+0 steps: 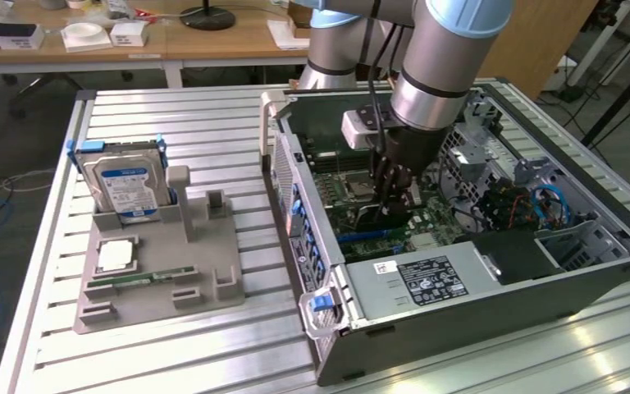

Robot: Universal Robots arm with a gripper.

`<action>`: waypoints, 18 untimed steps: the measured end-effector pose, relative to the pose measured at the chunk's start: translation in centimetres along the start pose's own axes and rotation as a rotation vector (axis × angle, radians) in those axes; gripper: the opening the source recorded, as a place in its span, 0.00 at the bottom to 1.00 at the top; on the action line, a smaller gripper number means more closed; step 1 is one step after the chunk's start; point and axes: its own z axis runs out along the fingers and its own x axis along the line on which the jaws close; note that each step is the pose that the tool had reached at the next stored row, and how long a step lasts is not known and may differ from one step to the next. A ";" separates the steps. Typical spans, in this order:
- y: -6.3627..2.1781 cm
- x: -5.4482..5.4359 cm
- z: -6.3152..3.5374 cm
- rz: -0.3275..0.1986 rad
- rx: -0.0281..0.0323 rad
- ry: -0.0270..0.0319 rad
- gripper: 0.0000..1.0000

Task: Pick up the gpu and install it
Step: 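Insert the gpu into the slot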

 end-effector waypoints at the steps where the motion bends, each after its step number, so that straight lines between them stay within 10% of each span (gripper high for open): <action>1: 0.03 0.0 0.02 0.000 0.0001 -0.0001 0.26; 8: 0.11 0.0 0.08 0.000 0.0042 -0.0003 0.26; 12: 0.12 0.0 0.17 -0.001 0.0194 -0.0005 0.26; 18: 0.16 0.0 0.18 -0.001 0.0196 0.0000 0.26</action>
